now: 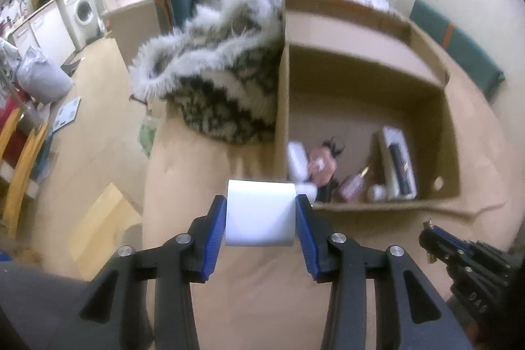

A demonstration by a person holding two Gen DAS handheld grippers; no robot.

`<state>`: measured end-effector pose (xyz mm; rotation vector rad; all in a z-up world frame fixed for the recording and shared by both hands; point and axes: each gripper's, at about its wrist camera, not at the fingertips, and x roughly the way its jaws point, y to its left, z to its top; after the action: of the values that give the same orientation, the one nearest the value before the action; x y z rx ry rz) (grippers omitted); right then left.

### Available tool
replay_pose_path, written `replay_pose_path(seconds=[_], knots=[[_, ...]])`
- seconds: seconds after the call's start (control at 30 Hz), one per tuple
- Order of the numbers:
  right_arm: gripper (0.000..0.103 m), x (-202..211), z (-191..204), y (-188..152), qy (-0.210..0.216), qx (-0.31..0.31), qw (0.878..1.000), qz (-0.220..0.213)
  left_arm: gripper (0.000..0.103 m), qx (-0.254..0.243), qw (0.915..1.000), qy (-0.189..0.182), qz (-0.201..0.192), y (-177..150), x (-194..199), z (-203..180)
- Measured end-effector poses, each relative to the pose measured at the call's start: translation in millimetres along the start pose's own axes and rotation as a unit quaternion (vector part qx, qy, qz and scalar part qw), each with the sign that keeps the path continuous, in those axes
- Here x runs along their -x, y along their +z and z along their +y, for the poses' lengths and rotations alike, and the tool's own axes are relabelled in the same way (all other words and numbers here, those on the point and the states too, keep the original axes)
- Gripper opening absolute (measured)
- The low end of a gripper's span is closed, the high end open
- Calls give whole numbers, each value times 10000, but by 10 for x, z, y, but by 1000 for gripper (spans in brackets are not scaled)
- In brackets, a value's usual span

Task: Organize rigid objects
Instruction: 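Carry the white charger into the box with the left gripper while the right gripper carries the battery in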

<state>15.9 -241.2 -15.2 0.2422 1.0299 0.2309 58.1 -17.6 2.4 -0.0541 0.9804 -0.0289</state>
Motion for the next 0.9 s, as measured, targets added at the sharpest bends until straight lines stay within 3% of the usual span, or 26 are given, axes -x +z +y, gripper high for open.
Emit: replay_pose_path(seconds=[0.17, 0.5, 0.77, 0.9], knots=[[10, 186, -87, 300, 46, 15, 9996, -295, 38, -142, 9996, -78, -247, 242, 121, -162], [10, -94, -178, 811, 18, -91, 9980, -629, 38, -588, 9975, -79, -378, 643, -160, -513], [10, -530, -309, 995, 14, -197, 9990, -402, 38, -637, 9971, -170, -390, 705, -586, -626], [10, -802, -383, 888, -4, -357, 9994, -8, 38, -513, 9982, -309, -45, 595, -866, -615]])
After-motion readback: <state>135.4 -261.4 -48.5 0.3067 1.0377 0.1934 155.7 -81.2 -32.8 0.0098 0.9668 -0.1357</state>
